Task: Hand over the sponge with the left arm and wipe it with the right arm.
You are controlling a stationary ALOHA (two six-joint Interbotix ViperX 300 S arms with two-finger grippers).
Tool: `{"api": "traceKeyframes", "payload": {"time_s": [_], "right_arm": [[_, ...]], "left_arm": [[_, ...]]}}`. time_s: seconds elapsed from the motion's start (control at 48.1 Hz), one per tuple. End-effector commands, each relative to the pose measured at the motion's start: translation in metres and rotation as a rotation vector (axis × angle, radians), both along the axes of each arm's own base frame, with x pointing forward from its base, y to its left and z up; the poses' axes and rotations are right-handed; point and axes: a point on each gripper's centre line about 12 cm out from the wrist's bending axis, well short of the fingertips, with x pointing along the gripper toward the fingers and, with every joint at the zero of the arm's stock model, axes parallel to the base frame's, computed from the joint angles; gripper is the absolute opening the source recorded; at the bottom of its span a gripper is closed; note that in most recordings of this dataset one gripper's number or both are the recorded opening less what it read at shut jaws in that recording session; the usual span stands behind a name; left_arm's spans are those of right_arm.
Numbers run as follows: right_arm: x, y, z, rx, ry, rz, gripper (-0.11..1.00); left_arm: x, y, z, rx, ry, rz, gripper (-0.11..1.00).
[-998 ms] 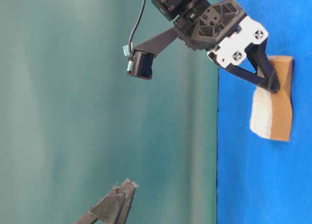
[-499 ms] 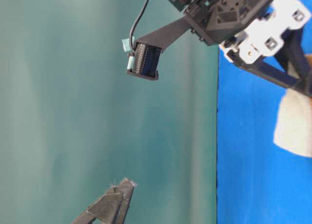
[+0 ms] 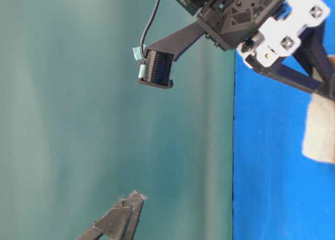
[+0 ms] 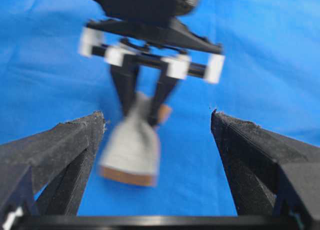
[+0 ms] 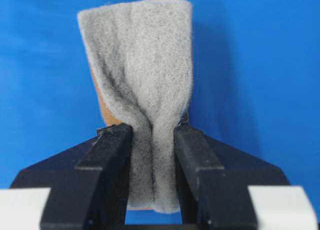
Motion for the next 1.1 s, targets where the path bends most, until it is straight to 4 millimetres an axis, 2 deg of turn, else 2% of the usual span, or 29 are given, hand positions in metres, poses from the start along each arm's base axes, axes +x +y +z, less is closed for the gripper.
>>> {"api": "traceKeyframes", "payload": {"time_s": [0.0, 0.187, 0.312, 0.457, 0.811, 0.936, 1.081], "right_arm": [[-0.005, -0.039, 0.011, -0.019, -0.027, -0.086, 0.31], [-0.011, -0.070, 0.013, -0.042, -0.030, -0.144, 0.31], [-0.011, -0.070, 0.013, -0.044, -0.029, -0.142, 0.31], [-0.005, -0.046, 0.013, -0.034, -0.034, -0.088, 0.31], [0.009, 0.057, 0.013, 0.036, -0.048, 0.107, 0.29], [0.009, 0.077, 0.013, 0.048, -0.045, 0.145, 0.29], [0.010, 0.076, 0.014, 0.045, -0.049, 0.145, 0.29]], "left_arm": [[0.002, 0.001, 0.006, 0.002, -0.024, 0.001, 0.83], [0.001, 0.001, 0.006, 0.001, -0.023, 0.002, 0.83], [0.001, 0.001, 0.006, 0.001, -0.023, 0.002, 0.83], [0.001, 0.001, 0.006, 0.001, -0.023, 0.002, 0.83], [0.004, 0.001, 0.005, 0.003, -0.018, 0.001, 0.83], [0.006, 0.001, 0.005, 0.003, -0.017, 0.001, 0.83], [0.007, 0.001, 0.004, 0.002, -0.015, 0.001, 0.83]]}}
